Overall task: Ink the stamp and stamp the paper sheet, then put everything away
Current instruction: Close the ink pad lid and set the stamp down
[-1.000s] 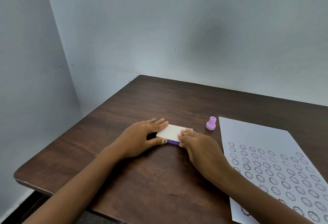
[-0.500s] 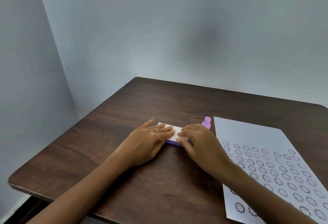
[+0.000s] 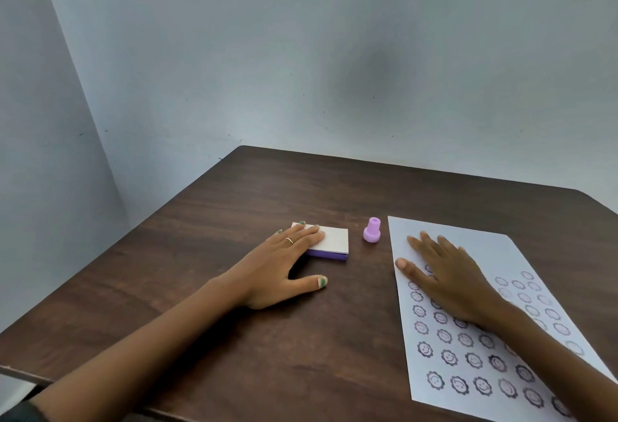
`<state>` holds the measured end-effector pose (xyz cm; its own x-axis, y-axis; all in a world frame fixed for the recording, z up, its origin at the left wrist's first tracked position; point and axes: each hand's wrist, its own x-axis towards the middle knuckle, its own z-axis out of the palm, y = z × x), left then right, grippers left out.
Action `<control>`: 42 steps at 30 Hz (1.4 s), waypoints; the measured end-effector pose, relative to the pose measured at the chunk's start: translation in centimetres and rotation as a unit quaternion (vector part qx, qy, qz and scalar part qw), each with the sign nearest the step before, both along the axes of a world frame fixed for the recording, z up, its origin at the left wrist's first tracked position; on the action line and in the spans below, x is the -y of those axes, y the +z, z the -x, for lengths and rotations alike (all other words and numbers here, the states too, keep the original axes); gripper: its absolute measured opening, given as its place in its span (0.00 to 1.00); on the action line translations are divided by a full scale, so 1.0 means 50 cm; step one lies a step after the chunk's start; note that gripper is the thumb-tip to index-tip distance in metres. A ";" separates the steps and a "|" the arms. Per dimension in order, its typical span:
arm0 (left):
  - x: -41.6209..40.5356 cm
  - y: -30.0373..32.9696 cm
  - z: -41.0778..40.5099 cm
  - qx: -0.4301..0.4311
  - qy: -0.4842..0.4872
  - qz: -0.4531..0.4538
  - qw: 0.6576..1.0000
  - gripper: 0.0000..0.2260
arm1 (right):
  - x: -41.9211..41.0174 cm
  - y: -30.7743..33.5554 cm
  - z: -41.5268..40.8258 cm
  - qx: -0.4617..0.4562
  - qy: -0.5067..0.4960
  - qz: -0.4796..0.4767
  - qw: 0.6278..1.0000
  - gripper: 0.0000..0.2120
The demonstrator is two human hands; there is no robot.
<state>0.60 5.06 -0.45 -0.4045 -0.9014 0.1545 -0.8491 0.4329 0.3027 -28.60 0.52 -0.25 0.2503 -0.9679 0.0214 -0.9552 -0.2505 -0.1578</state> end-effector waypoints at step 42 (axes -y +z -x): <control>0.050 0.006 0.016 -0.016 -0.011 0.019 1.000 0.34 | 0.056 0.047 -0.147 0.263 0.051 0.141 0.953 0.13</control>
<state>-0.18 2.56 -0.14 -0.4188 -0.8854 0.2015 -0.8295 0.4633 0.3119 -21.27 -2.26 2.10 0.2248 -0.8769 0.4248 -0.7308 -0.4401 -0.5218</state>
